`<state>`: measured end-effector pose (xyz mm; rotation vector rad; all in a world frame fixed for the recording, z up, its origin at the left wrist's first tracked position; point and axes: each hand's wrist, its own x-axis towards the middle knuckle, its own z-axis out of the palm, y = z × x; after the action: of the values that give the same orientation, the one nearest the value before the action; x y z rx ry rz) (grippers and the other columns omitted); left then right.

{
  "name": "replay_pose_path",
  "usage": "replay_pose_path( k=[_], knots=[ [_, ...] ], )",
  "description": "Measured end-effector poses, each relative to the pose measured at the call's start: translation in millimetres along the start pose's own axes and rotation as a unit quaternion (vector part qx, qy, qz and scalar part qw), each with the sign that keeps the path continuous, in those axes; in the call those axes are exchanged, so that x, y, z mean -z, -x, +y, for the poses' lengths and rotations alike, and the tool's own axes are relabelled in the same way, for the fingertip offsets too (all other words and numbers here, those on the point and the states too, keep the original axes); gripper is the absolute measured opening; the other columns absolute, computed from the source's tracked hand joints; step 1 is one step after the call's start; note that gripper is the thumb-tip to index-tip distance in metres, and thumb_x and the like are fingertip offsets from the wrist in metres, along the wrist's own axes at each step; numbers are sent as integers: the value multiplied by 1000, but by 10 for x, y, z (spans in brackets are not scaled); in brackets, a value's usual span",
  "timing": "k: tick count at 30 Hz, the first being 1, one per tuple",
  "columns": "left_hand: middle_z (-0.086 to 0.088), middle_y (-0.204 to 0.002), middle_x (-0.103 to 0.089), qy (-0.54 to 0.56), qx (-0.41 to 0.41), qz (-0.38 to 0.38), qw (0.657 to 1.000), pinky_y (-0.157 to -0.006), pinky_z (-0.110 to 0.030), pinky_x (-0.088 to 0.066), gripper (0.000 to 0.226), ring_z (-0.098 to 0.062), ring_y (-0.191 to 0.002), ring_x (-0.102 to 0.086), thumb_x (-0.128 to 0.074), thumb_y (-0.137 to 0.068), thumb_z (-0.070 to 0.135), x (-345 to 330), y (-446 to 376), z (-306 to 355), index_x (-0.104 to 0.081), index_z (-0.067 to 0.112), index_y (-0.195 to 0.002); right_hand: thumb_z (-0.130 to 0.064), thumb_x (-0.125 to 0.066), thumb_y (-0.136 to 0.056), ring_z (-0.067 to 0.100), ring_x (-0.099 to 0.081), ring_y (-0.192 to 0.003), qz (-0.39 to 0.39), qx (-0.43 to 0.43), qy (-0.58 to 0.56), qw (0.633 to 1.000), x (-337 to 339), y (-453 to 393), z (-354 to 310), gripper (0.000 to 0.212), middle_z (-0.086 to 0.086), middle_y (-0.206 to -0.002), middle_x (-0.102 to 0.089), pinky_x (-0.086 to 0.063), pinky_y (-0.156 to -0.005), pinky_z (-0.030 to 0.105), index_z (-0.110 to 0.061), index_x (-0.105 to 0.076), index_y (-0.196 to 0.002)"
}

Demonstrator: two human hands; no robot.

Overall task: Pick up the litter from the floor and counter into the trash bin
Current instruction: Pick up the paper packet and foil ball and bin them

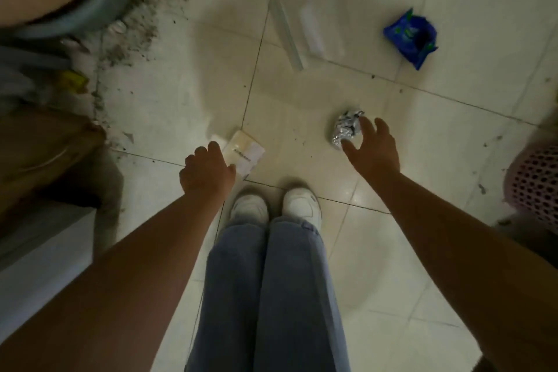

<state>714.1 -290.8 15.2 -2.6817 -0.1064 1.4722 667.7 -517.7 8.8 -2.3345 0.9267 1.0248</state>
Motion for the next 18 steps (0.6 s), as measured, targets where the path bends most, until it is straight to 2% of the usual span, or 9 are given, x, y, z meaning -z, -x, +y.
replay_pose_path(
  k=[3, 5, 9, 11, 14, 16, 18],
  knots=[
    [-22, -129, -52, 16, 8, 2, 1000, -94, -42, -48, 51, -37, -119, -52, -52, -94, 32, -418, -473, -34, -39, 2, -133, -23, -54, -90, 36, -30, -137, 36, -45, -60, 997, -330, -534, -27, 60, 17, -154, -17, -32, -111, 41, -19, -27, -143],
    [-23, -127, -55, 19, 13, 8, 1000, -92, -44, -50, 48, -38, -116, -55, -54, -94, 29, -644, -695, -62, -41, 1, -131, -16, -52, -90, 35, -38, -132, 48, -70, -81, 993, -503, -775, 0, 55, 19, -149, -26, -34, -110, 37, -18, -32, -142],
    [-22, -116, -63, -2, 12, 22, 1000, -85, -44, -53, 30, -39, -107, -61, -56, -93, 17, -883, -905, -104, -55, 1, -118, -12, -53, -89, 33, -50, -118, 95, -89, -119, 984, -699, -946, 44, 43, 18, -136, -36, -40, -105, 30, -14, -46, -131],
    [-22, -112, -65, -9, 10, 23, 1000, -83, -42, -53, 23, -38, -104, -62, -51, -95, 14, -923, -939, -116, -59, 0, -111, -11, -55, -88, 29, -51, -116, 104, -89, -127, 982, -725, -946, 51, 41, 19, -135, -37, -42, -97, 22, -14, -48, -128],
    [-21, -109, -66, 5, 0, 22, 1000, -76, -38, -51, 25, -36, -101, -63, -46, -97, 17, -907, -962, -80, -60, -1, -108, -11, -54, -89, 28, -55, -112, 90, -72, -109, 987, -695, -934, 125, 36, 20, -130, -49, -35, -72, 14, -10, -49, -125],
    [-21, -110, -66, 2, -9, 18, 1000, -73, -36, -48, 29, -35, -102, -63, -46, -97, 22, -872, -977, -31, -61, -1, -108, -7, -51, -90, 31, -59, -106, 87, -45, -100, 990, -649, -932, 154, 31, 23, -120, -59, -33, -68, 17, -6, -51, -121],
    [-20, -110, -66, -6, -12, 24, 1000, -71, -35, -48, 29, -34, -102, -63, -46, -98, 21, -858, -1015, 26, -62, -1, -108, -5, -49, -90, 34, -59, -102, 83, -24, -98, 991, -609, -921, 156, 29, 25, -115, -61, -34, -69, 20, -3, -53, -119]
  ],
)
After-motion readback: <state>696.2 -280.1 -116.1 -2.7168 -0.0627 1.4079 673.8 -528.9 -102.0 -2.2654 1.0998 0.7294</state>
